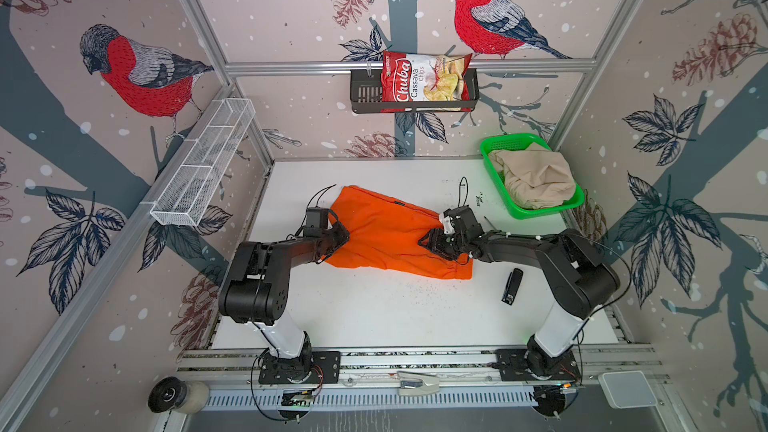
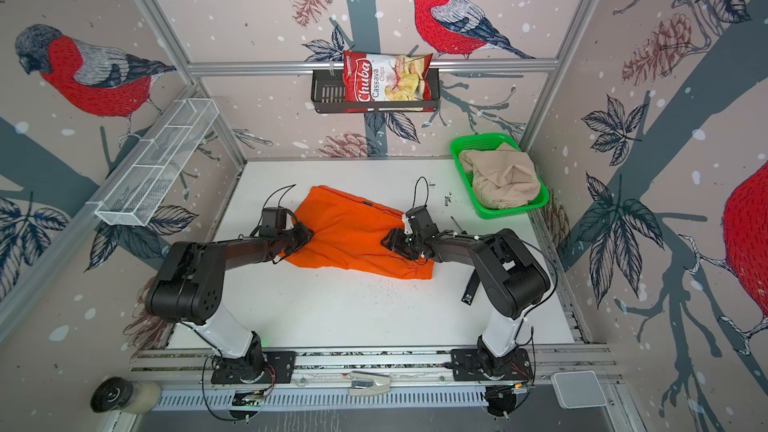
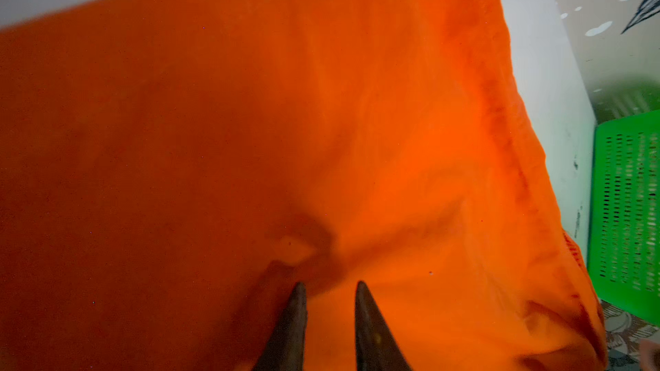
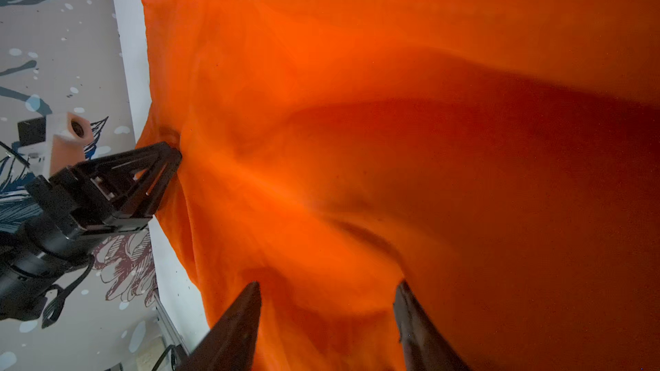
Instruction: Fold and stack the shorts
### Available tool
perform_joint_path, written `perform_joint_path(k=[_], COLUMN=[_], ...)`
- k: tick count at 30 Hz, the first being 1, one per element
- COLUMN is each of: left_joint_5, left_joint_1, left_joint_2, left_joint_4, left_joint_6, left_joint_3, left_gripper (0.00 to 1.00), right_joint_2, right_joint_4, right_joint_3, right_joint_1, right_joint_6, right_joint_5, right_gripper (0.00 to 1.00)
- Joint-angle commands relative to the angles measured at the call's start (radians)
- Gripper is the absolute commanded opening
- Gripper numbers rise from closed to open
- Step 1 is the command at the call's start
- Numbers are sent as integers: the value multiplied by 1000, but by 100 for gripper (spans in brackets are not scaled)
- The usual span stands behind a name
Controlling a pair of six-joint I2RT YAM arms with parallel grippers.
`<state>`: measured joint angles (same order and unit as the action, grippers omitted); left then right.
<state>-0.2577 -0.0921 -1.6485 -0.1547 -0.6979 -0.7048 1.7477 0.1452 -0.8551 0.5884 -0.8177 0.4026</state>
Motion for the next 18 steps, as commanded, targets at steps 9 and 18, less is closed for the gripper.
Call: perform_joint_path(k=[9, 18], left_joint_5=[-32, -8], left_joint_1=[-160, -454], left_joint_2=[224, 247], left_joint_4=[135, -53], left_joint_6=[280, 560], left_joint_3=[-92, -104], left_gripper=[50, 51], right_joint_2=[-258, -368], right_joint_4=[-167, -246], right_joint_3=[-78, 9], right_joint_1=[-129, -411], right_joint_6=[67, 171], right_joint_5=[-9, 145], right_gripper=[63, 64])
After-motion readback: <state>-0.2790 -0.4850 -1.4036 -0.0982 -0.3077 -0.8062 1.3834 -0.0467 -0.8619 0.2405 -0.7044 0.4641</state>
